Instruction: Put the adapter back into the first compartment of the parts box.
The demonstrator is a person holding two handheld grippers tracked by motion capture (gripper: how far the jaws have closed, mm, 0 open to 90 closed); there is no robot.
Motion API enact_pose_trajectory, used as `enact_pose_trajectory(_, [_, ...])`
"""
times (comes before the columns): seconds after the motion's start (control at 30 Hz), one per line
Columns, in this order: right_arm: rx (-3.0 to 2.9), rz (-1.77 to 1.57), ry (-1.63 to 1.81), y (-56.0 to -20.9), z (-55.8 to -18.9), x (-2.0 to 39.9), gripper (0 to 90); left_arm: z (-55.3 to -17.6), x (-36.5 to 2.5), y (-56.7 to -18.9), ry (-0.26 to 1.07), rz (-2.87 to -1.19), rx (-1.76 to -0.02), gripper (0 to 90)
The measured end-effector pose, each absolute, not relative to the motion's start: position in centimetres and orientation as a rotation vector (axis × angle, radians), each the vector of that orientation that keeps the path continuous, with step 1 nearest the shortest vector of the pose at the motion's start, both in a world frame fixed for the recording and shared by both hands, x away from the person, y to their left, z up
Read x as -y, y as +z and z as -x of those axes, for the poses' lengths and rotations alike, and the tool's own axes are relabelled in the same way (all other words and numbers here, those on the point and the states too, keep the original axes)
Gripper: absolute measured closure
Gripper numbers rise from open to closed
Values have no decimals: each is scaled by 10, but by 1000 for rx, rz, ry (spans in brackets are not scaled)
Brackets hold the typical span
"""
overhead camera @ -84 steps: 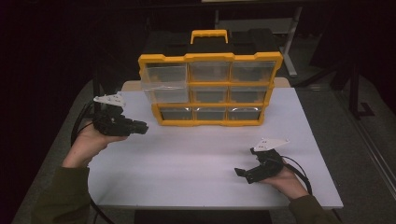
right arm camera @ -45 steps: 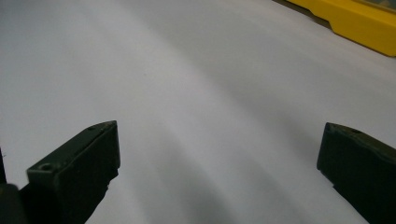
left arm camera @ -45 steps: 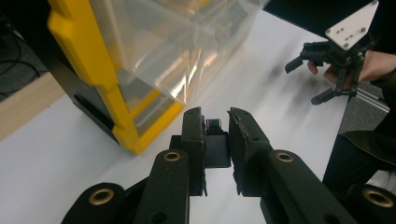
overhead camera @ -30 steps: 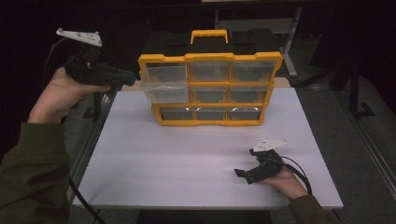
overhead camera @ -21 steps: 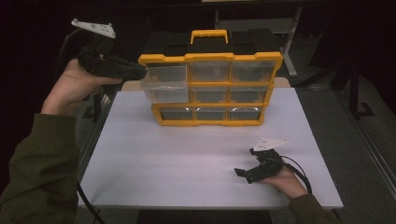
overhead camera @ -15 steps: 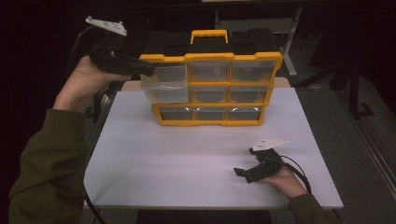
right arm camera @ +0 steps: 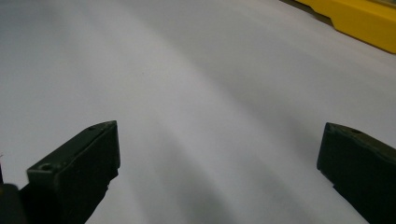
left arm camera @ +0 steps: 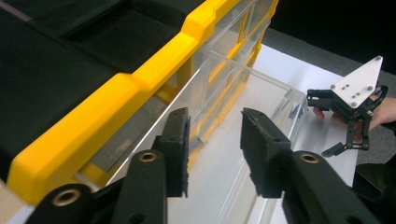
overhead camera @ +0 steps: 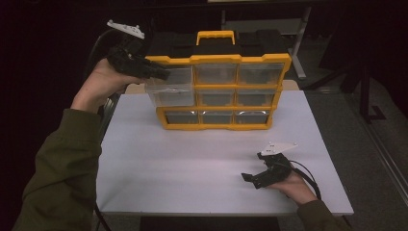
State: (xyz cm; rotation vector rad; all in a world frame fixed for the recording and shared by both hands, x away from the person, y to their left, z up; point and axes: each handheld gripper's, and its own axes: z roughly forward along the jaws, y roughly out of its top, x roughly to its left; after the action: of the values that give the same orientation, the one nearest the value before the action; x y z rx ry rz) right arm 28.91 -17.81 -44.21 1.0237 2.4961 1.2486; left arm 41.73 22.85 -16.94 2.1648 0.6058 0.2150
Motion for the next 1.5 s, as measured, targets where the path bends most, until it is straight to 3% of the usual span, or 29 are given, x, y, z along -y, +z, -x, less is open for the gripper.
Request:
enact_pose_trajectory(0.67, [-2501,-1011,1241,-442,-289,174,0,-383,-272,-183,227,-2135,-662,276])
enact_pose_trajectory(1.5, [-2500,-1012,1241,-442,-289,174,0,-348,-284,-266,301,-2135,-675,102])
